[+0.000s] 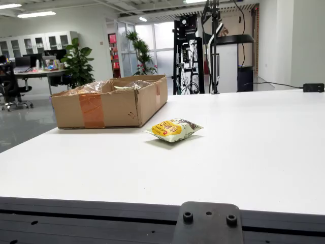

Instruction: Grasp a snack and put it in the bin.

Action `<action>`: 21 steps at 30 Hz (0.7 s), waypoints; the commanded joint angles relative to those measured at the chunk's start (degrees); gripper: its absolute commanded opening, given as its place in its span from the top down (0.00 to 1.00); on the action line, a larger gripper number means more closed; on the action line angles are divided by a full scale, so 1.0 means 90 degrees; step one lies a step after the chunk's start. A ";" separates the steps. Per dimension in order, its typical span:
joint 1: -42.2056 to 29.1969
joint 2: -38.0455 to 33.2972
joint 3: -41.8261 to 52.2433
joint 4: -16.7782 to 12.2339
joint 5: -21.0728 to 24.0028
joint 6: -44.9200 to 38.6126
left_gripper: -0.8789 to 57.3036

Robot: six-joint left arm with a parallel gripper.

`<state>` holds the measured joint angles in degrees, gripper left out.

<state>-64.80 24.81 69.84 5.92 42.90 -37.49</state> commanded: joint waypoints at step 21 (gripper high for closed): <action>0.0884 0.3280 -0.4063 0.1140 0.2368 -0.4937 0.38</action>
<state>-57.53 54.58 32.51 15.55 62.47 -78.12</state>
